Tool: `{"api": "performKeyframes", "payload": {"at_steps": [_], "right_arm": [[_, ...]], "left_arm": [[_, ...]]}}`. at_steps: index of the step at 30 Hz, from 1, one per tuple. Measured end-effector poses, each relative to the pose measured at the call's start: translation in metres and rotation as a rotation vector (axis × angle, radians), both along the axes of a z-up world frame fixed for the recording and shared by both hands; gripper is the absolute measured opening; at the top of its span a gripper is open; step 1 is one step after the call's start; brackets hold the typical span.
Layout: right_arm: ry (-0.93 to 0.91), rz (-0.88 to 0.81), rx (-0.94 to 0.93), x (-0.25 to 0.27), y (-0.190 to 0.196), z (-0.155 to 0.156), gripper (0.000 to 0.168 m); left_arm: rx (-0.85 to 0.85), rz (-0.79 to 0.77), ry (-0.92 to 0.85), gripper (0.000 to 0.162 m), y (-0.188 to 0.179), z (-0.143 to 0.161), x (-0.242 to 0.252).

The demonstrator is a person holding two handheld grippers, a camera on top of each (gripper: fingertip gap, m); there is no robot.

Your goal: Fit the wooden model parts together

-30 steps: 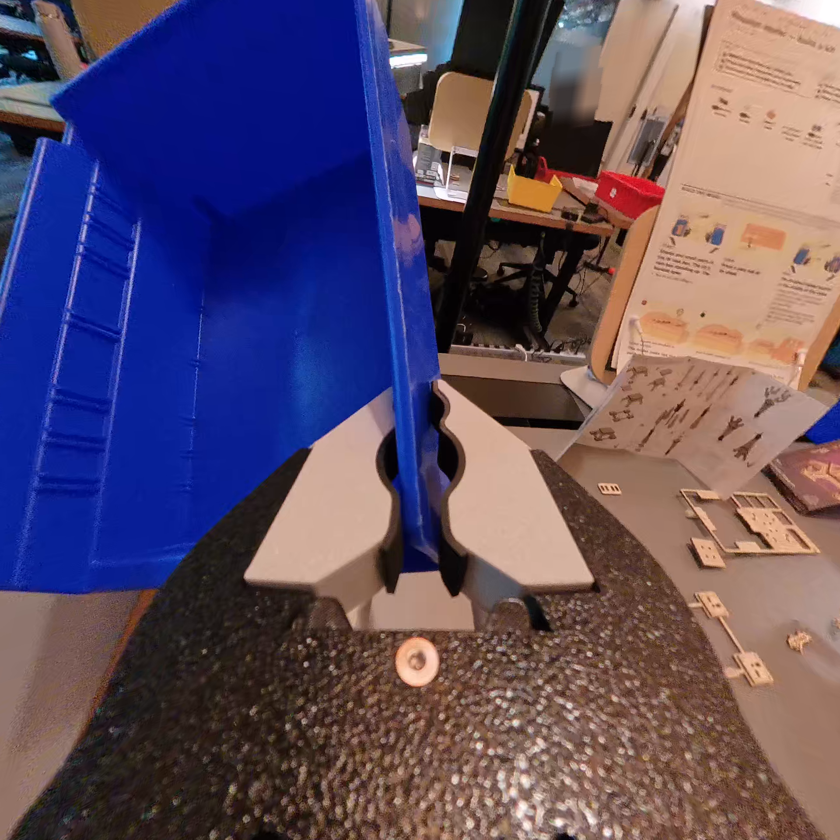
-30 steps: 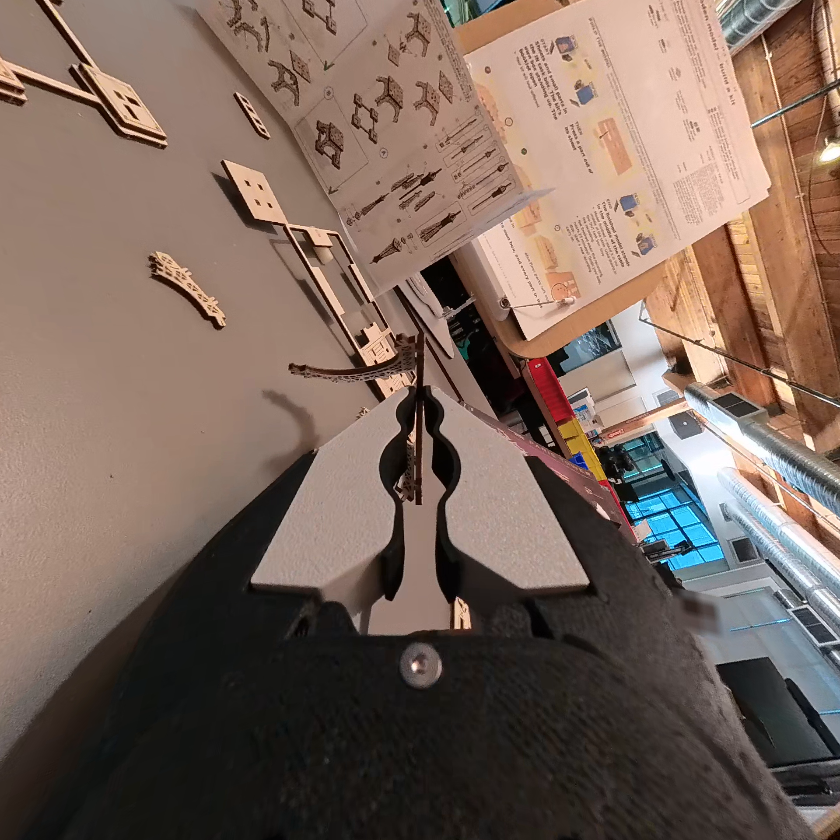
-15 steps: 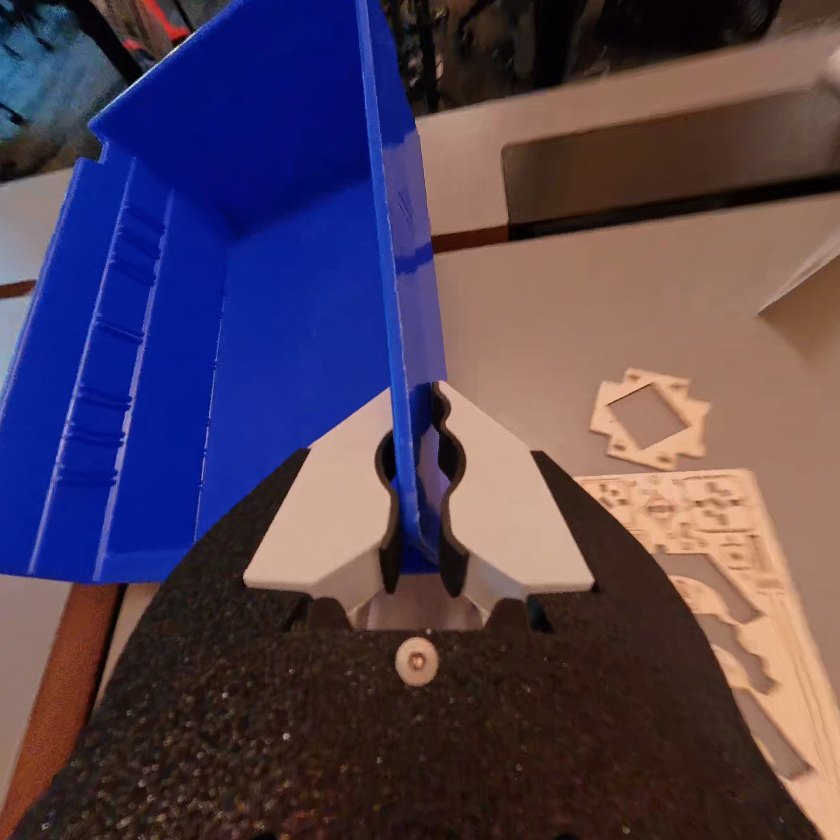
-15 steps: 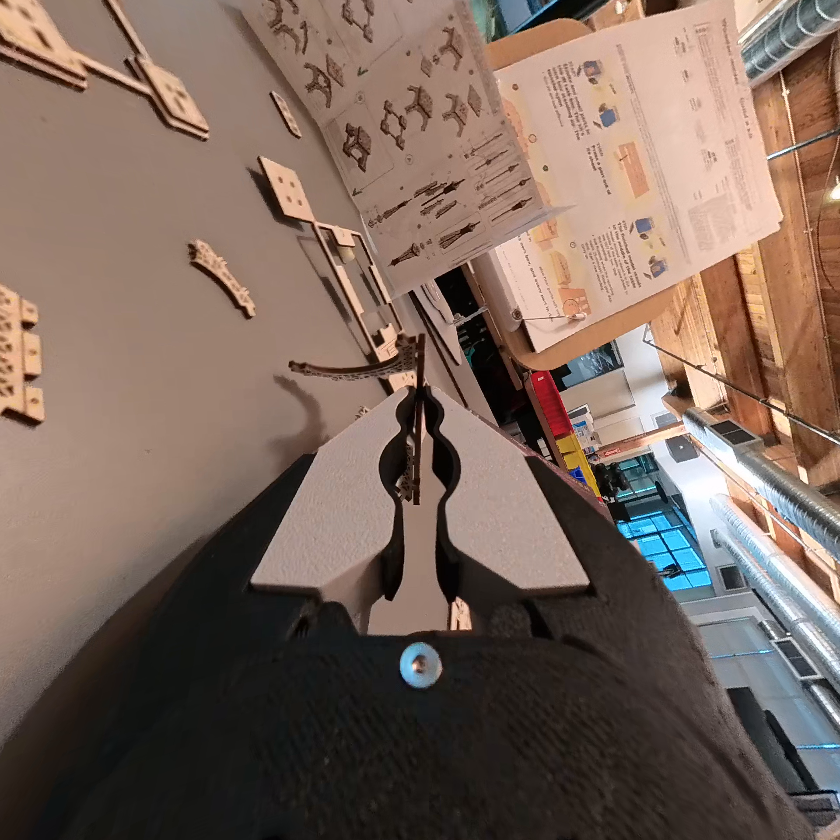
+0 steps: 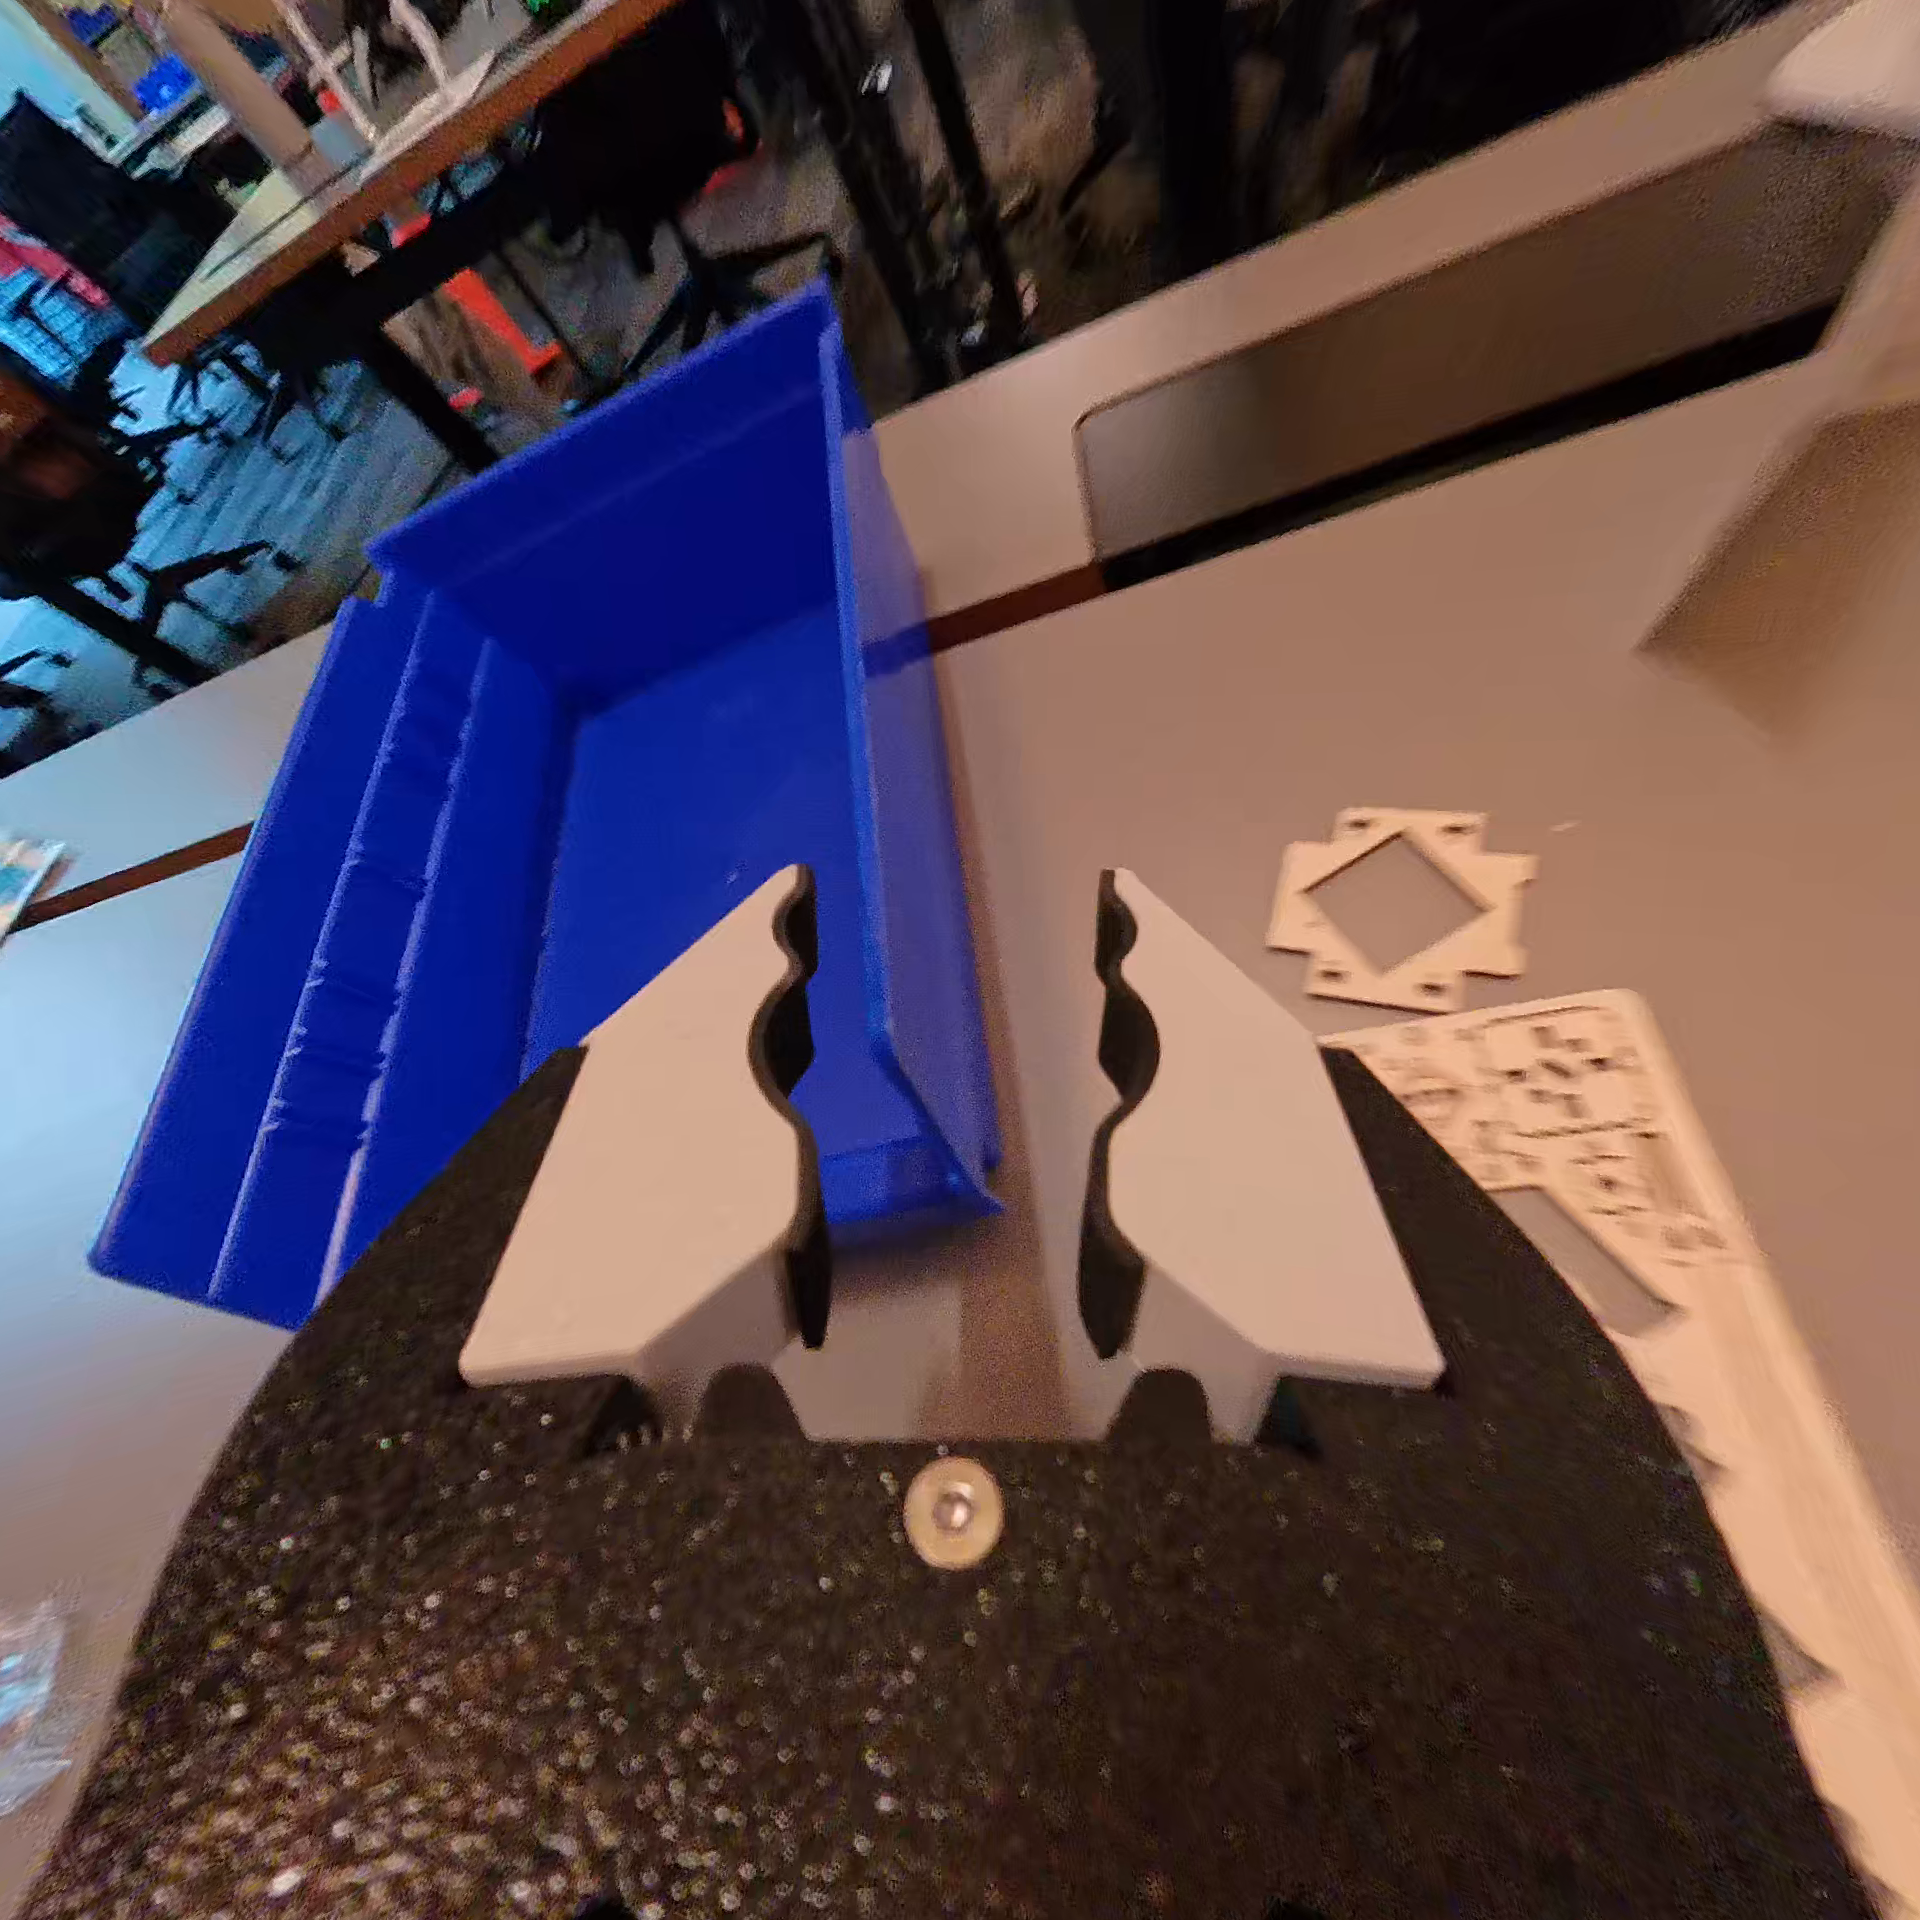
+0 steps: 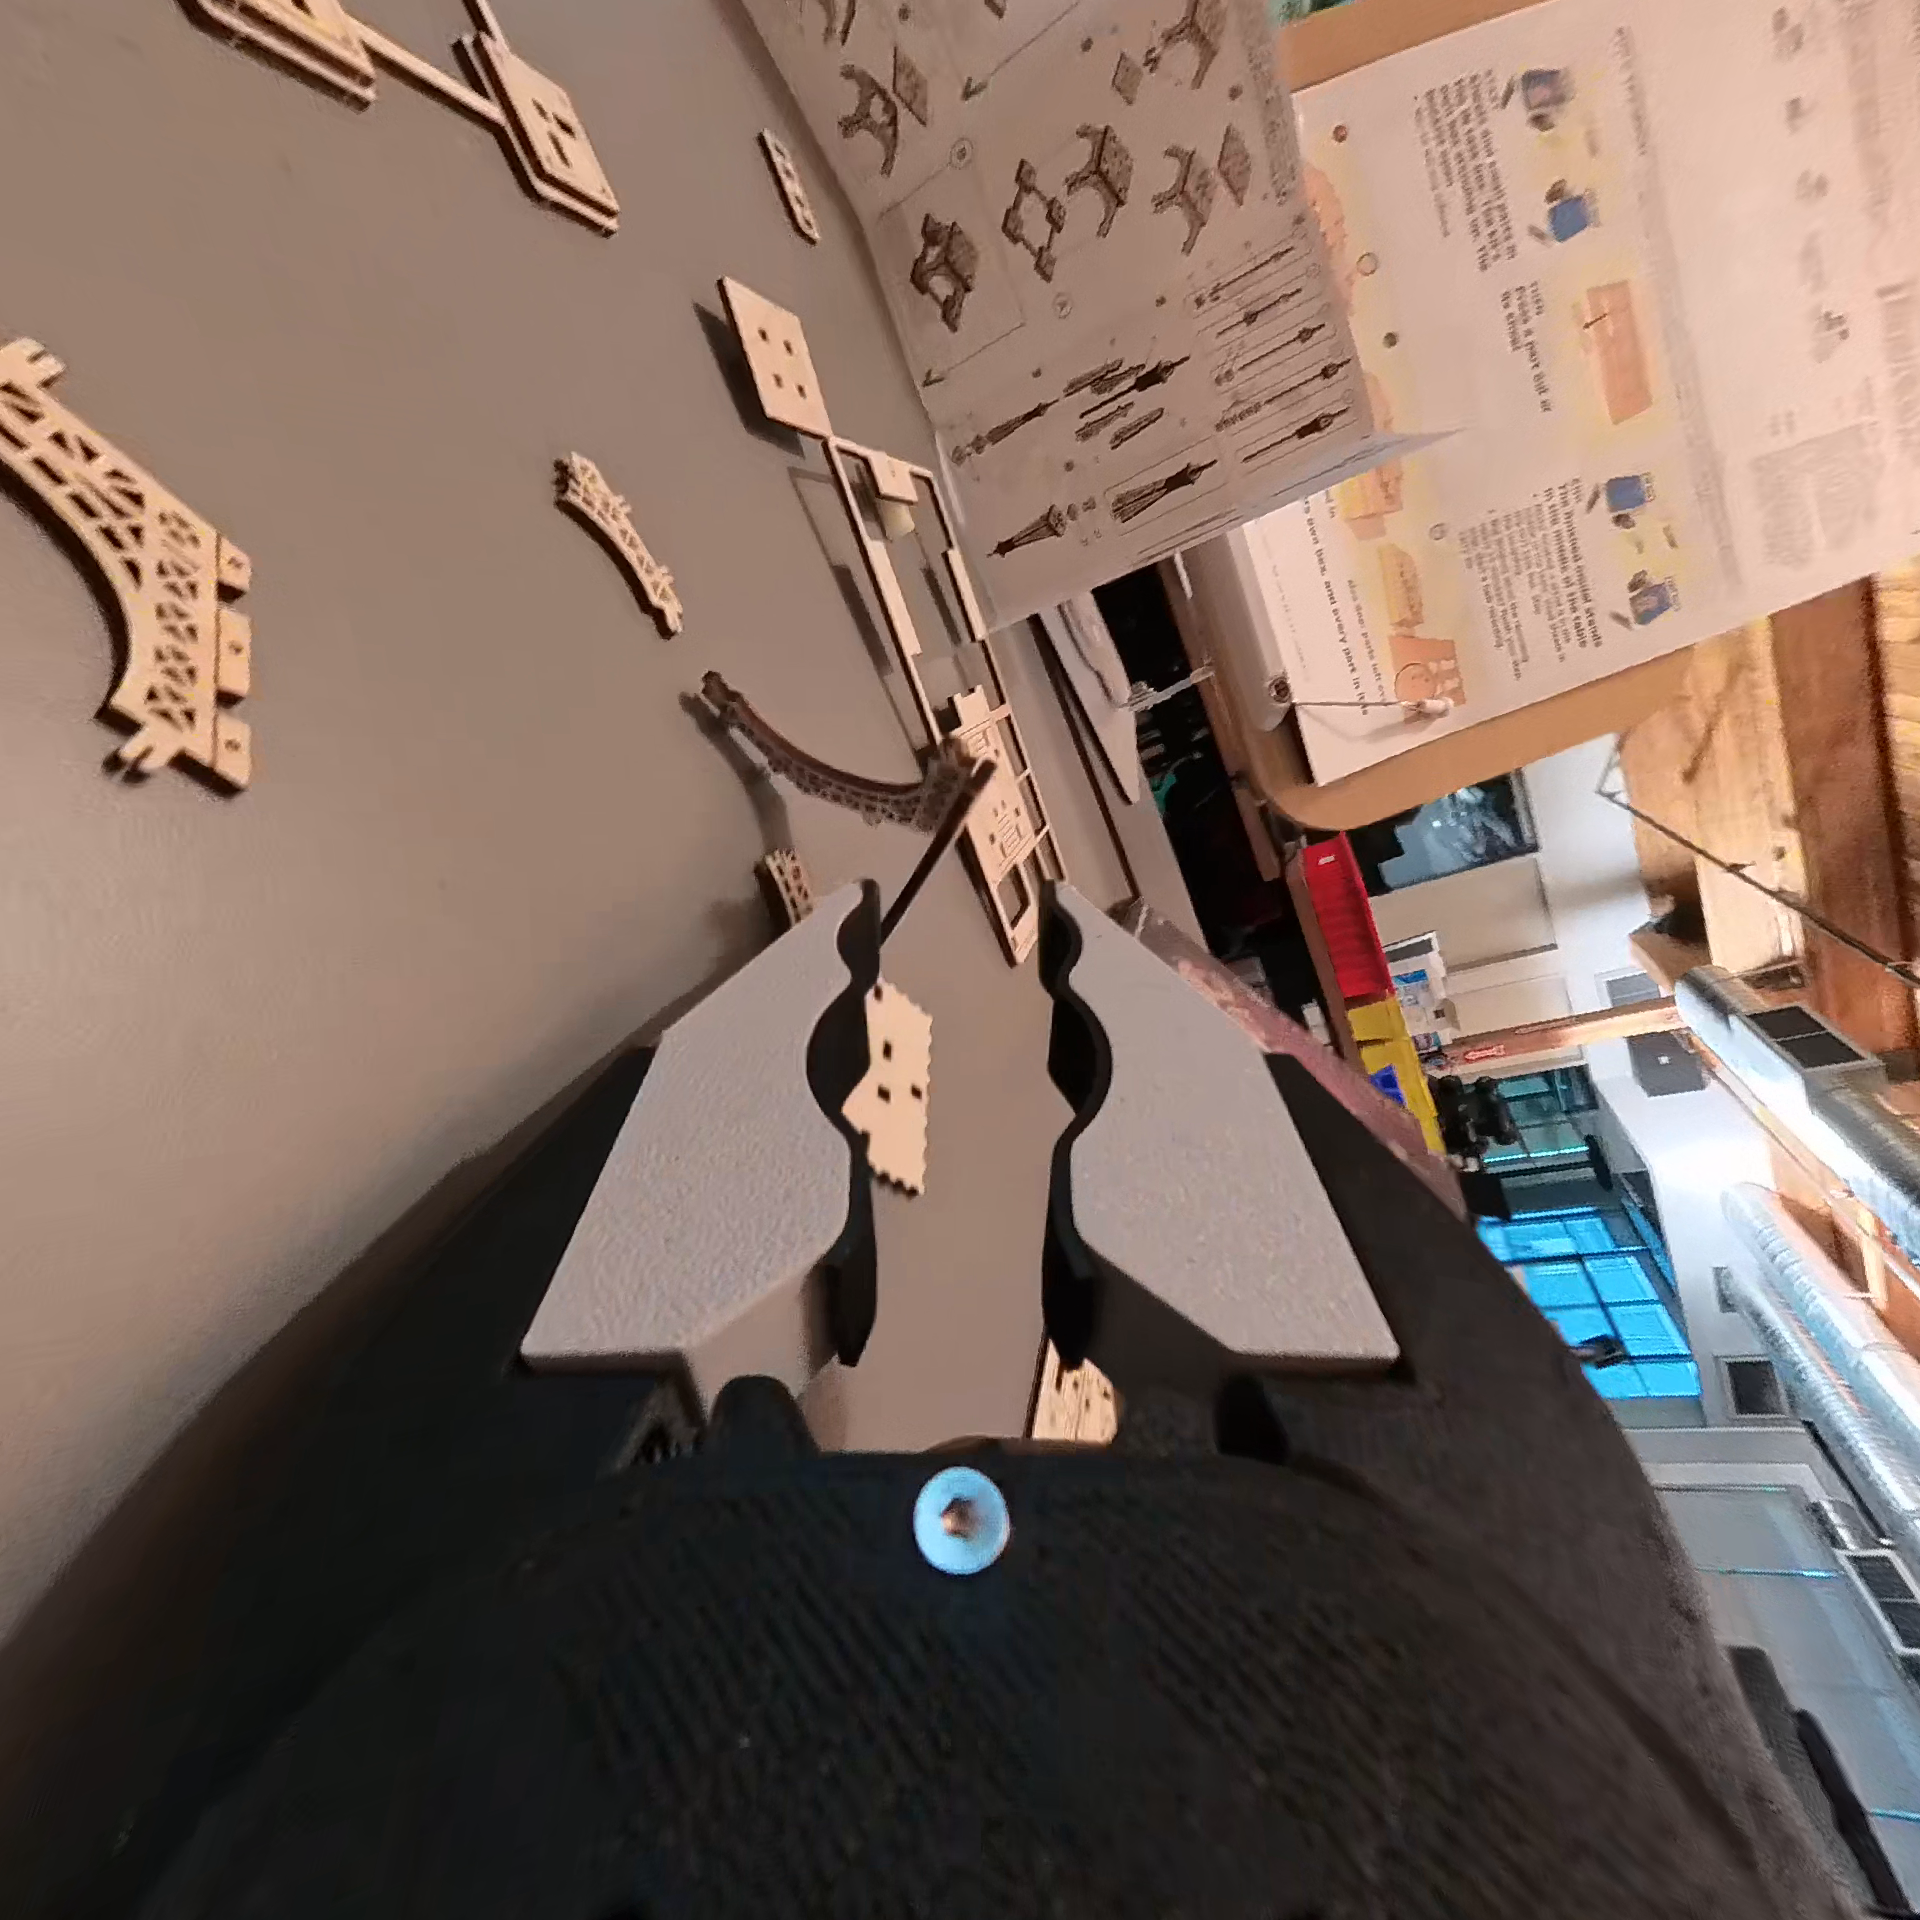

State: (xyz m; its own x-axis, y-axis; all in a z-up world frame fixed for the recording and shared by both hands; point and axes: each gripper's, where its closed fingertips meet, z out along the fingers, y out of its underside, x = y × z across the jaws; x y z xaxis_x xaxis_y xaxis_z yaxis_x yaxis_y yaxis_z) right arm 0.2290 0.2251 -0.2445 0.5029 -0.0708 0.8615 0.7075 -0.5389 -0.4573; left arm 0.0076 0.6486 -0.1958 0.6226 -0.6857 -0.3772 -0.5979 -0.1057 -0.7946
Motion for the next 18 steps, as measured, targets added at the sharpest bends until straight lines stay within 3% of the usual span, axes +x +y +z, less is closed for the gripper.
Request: {"api": "performKeyframes", "payload": {"at_steps": [6, 12, 16, 18], "right_arm": [[0.339, -0.027, 0.063, 0.003, -0.040, 0.007, 0.032], [0.578, -0.348, 0.277, 0.096, -0.117, 0.023, 0.050], [0.784, -0.503, 0.257, 0.136, -0.151, -0.005, 0.091], [0.888, -0.477, 0.218, 0.134, -0.149, -0.015, 0.092]], "left_arm": [[-0.068, -0.166, -0.100, 0.050, -0.073, 0.026, 0.029], [-0.232, -0.521, -0.100, 0.050, -0.190, 0.023, 0.113], [-0.249, -0.759, 0.001, 0.070, -0.277, 0.017, 0.185], [-0.210, -0.874, 0.040, 0.082, -0.316, 0.017, 0.227]]}}
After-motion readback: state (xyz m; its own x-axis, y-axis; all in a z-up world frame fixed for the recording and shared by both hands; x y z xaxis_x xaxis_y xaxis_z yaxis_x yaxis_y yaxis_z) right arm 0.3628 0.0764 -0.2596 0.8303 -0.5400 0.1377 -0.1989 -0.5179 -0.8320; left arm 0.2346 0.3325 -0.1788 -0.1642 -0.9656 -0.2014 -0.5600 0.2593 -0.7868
